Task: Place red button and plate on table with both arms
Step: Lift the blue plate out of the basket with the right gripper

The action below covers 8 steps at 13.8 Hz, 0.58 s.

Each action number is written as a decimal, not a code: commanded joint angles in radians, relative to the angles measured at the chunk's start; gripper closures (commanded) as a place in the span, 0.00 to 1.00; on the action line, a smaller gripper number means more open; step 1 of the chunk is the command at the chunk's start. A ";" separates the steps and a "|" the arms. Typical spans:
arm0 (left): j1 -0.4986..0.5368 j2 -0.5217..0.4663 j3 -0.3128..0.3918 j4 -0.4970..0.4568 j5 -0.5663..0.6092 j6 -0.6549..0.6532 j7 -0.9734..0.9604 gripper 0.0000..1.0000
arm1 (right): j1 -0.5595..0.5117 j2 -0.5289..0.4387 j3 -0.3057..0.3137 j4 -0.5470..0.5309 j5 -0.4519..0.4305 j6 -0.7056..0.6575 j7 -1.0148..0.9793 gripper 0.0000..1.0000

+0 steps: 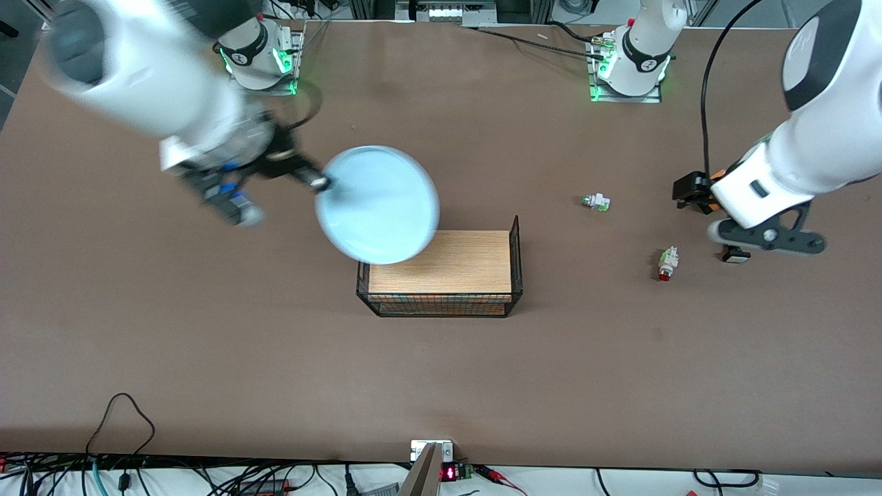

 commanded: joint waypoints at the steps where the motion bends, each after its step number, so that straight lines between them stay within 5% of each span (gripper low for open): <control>1: -0.019 -0.172 0.139 -0.277 -0.112 0.200 -0.005 0.00 | -0.160 0.032 0.014 0.008 -0.026 -0.042 -0.333 1.00; 3: -0.010 -0.276 0.145 -0.436 -0.117 0.323 -0.002 0.00 | -0.228 0.045 0.014 -0.020 -0.100 -0.044 -0.496 1.00; 8: 0.006 -0.289 0.142 -0.453 -0.101 0.302 0.064 0.00 | -0.295 0.075 0.014 -0.107 -0.313 -0.009 -0.766 1.00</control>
